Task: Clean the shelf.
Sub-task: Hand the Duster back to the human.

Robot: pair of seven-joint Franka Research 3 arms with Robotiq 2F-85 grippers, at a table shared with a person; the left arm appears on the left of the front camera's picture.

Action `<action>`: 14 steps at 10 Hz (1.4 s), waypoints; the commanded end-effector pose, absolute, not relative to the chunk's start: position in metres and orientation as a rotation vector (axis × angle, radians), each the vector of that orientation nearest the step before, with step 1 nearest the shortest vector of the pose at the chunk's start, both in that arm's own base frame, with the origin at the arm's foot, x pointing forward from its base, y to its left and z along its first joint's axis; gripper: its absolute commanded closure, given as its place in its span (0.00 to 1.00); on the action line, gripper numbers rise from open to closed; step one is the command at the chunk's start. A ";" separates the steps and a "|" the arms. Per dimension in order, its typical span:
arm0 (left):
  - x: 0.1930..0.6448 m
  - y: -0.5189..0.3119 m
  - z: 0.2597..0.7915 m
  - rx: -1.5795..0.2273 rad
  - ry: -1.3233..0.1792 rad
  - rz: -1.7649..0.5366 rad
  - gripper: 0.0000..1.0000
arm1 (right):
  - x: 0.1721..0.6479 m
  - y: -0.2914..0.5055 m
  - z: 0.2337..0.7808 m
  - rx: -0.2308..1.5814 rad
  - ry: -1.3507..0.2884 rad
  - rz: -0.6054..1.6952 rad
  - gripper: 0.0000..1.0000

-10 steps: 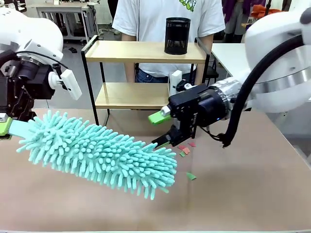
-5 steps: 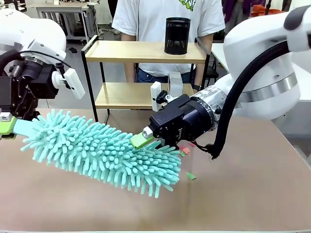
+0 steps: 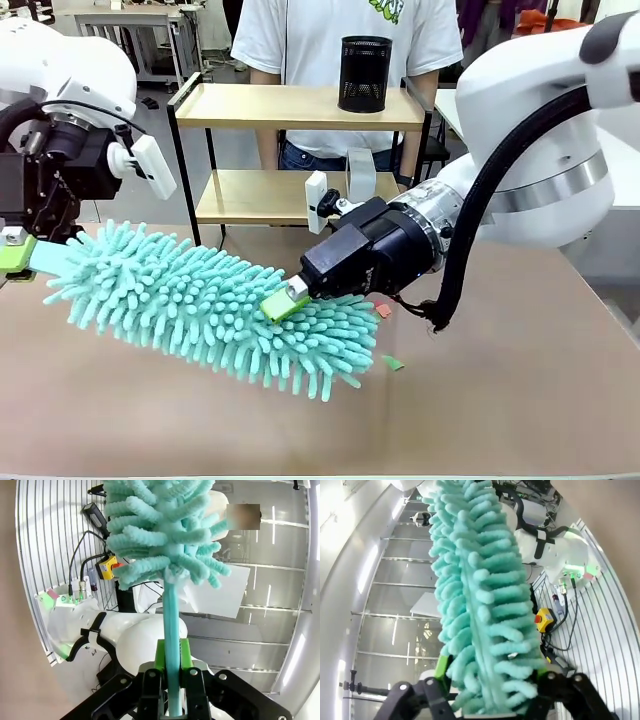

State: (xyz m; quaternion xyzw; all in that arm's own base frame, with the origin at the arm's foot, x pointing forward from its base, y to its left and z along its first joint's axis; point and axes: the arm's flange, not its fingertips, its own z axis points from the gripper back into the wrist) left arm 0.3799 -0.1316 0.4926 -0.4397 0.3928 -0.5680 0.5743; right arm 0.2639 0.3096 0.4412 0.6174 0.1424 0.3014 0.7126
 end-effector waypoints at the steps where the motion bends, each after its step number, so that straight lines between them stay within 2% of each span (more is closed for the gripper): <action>1: 0.389 -0.129 0.497 -1.012 0.939 -1.318 0.88 | 0.264 0.312 0.439 1.394 0.338 0.699 1.00; 2: 0.389 -0.130 0.497 -1.011 0.940 -1.318 0.88 | 0.264 0.312 0.439 1.398 0.342 0.698 1.00; 3: 0.388 -0.130 0.496 -1.010 0.942 -1.316 0.88 | 0.264 0.312 0.439 1.400 0.345 0.701 0.87; 4: 0.388 -0.130 0.496 -1.007 0.945 -1.313 0.88 | 0.264 0.312 0.440 1.400 0.345 0.703 0.96; 5: 0.388 -0.131 0.496 -1.006 0.945 -1.310 0.88 | 0.264 0.312 0.439 1.397 0.344 0.703 1.00; 9: 0.390 -0.132 0.495 -0.990 0.958 -1.292 0.88 | 0.264 0.313 0.438 1.406 0.360 0.704 1.00; 10: 0.388 -0.132 0.494 -0.959 0.983 -1.300 0.29 | 0.264 0.313 0.438 1.406 0.361 0.707 1.00; 11: 0.388 -0.133 0.495 -0.961 0.981 -1.301 0.29 | 0.264 0.313 0.439 1.408 0.361 0.710 1.00; 12: 0.387 -0.133 0.495 -0.957 0.984 -1.298 0.00 | 0.264 0.312 0.440 1.404 0.356 0.713 1.00; 13: 0.387 -0.132 0.497 -0.958 0.970 -1.289 0.25 | 0.264 0.308 0.442 1.404 0.348 0.713 1.00; 14: 0.387 -0.126 0.501 -0.976 0.946 -1.283 0.00 | 0.263 0.302 0.445 1.388 0.353 0.718 1.00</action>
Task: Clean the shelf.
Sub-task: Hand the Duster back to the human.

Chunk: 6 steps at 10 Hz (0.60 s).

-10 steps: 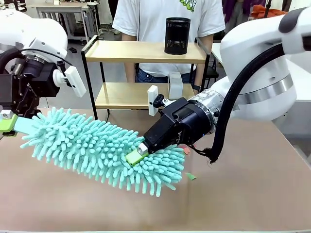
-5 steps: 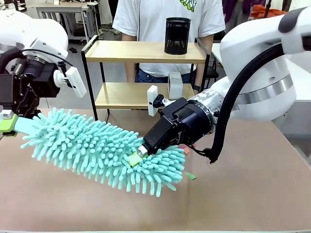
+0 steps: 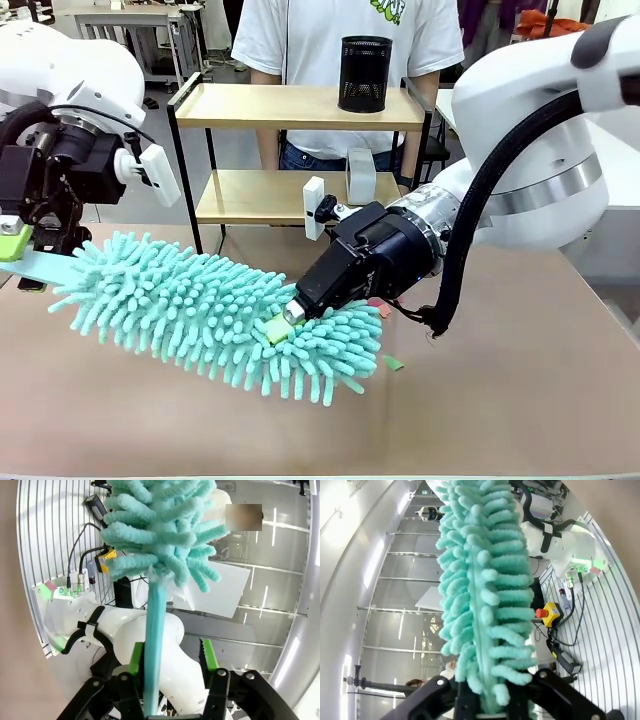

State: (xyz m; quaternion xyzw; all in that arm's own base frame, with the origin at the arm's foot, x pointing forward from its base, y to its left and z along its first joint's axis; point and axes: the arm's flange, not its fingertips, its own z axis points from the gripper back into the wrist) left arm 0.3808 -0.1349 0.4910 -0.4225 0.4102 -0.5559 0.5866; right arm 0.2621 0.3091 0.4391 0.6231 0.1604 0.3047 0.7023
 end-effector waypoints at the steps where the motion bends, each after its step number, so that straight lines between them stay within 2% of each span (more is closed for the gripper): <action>1: 0.387 -0.108 0.510 -1.007 0.863 -1.252 0.00 | 0.261 0.286 0.454 1.356 0.370 0.736 1.00; 3: 0.390 -0.046 0.529 -1.119 0.652 -1.132 0.00 | 0.257 0.251 0.478 1.348 0.353 0.776 1.00; 4: 0.392 -0.014 0.528 -1.185 0.597 -1.029 0.00 | 0.255 0.231 0.499 1.365 0.332 0.811 1.00; 6: 0.385 0.045 0.515 -1.341 0.435 -0.856 0.00 | 0.255 0.180 0.549 1.390 0.196 0.801 1.00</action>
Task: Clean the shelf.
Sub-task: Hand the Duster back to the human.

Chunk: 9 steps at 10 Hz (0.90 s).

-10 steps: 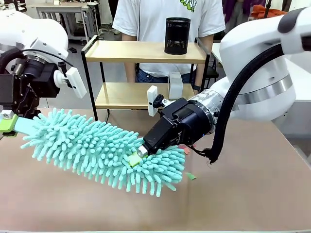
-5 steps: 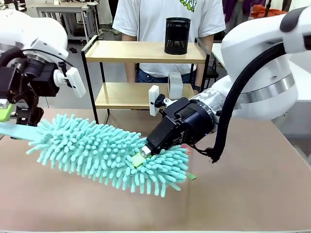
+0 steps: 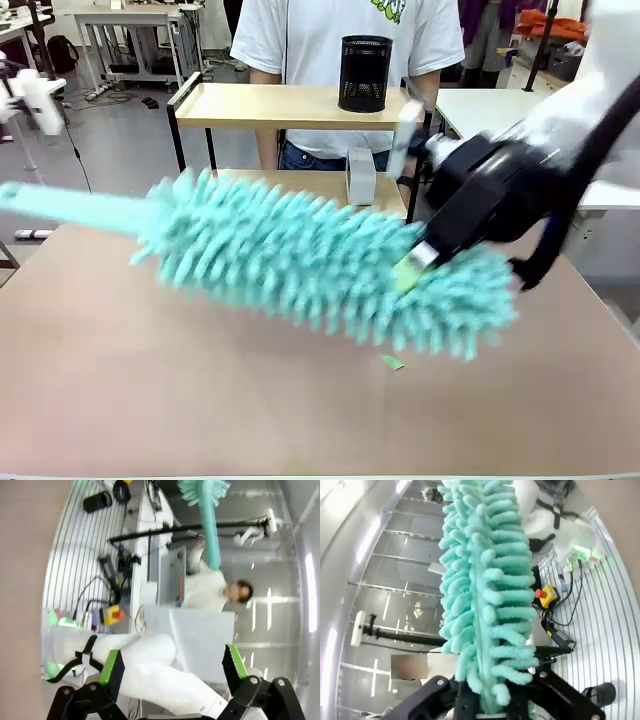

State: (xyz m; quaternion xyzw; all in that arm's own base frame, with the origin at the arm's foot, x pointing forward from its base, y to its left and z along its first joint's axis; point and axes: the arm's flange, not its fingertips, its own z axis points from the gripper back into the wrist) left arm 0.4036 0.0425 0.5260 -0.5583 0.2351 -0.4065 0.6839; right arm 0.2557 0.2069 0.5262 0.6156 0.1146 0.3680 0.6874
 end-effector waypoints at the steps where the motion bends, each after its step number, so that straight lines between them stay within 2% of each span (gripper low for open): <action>1: 0.372 0.075 0.510 -1.435 0.304 -0.806 0.00 | 0.254 0.142 0.576 1.431 0.064 0.760 1.00; 2: 0.360 0.104 0.504 -1.526 0.115 -0.627 0.00 | 0.255 0.094 0.596 1.440 -0.133 0.592 1.00; 3: 0.356 0.123 0.497 -1.605 -0.031 -0.488 0.00 | 0.253 0.055 0.599 1.472 -0.237 0.462 1.00; 4: 0.359 0.134 0.491 -1.645 -0.164 -0.395 0.00 | 0.252 0.022 0.589 1.494 -0.310 0.343 1.00; 5: 0.369 0.141 0.483 -1.667 -0.237 -0.368 0.00 | 0.249 -0.008 0.572 1.514 -0.370 0.221 1.00; 7: 0.402 0.142 0.471 -1.649 -0.463 -0.224 0.00 | 0.240 -0.053 0.525 1.592 -0.500 0.046 1.00; 8: 0.376 0.179 0.473 -1.675 -0.227 -0.285 0.00 | 0.235 -0.067 0.502 1.560 -0.534 -0.060 1.00; 9: 0.376 0.179 0.473 -1.675 -0.227 -0.285 0.00 | 0.234 -0.076 0.477 1.529 -0.520 -0.175 1.00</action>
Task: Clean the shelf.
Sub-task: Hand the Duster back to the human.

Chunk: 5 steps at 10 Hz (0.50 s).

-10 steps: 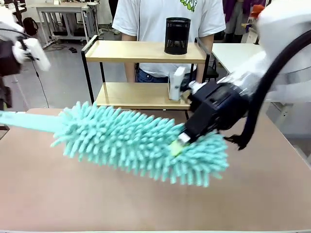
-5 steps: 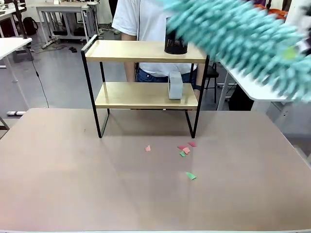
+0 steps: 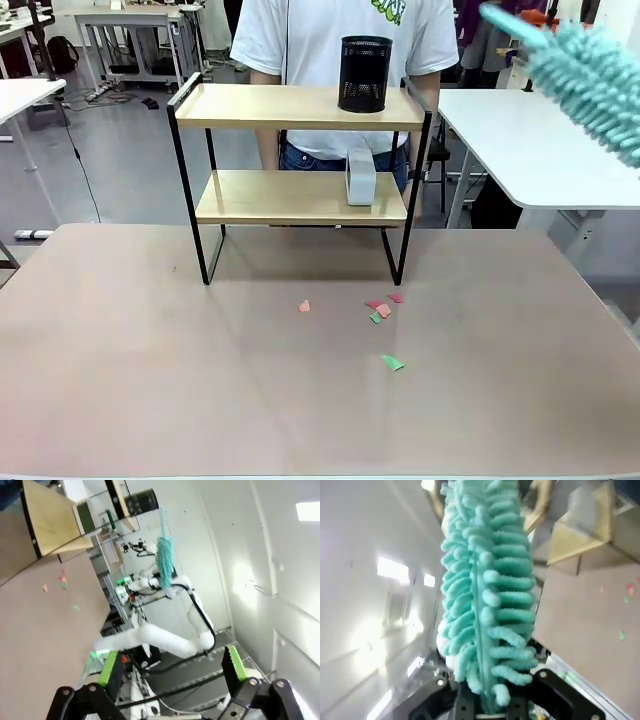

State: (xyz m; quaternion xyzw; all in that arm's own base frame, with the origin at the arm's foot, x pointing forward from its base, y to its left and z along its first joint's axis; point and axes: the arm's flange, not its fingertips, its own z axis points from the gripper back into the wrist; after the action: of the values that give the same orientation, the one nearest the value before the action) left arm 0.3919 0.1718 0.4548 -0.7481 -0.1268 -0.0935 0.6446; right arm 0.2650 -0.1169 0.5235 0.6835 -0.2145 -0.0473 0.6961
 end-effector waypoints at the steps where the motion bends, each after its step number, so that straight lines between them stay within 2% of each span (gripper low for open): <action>1: 0.376 0.179 0.473 -1.675 -0.227 -0.285 0.00 | 0.236 -0.078 0.452 1.527 -0.458 -0.205 1.00; 2: 0.376 0.179 0.473 -1.675 -0.227 -0.285 0.00 | 0.245 -0.075 0.424 1.514 -0.364 -0.216 1.00; 5: 0.376 0.179 0.473 -1.675 -0.227 -0.285 0.00 | 0.268 -0.062 0.367 1.511 -0.250 -0.300 1.00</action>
State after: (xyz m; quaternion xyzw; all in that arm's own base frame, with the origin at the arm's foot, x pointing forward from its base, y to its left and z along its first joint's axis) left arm 0.3729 0.1749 0.4734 -0.7406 -0.1022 -0.1254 0.6521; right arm 0.3106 -0.1236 0.4006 0.6853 -0.1111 -0.1312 0.7076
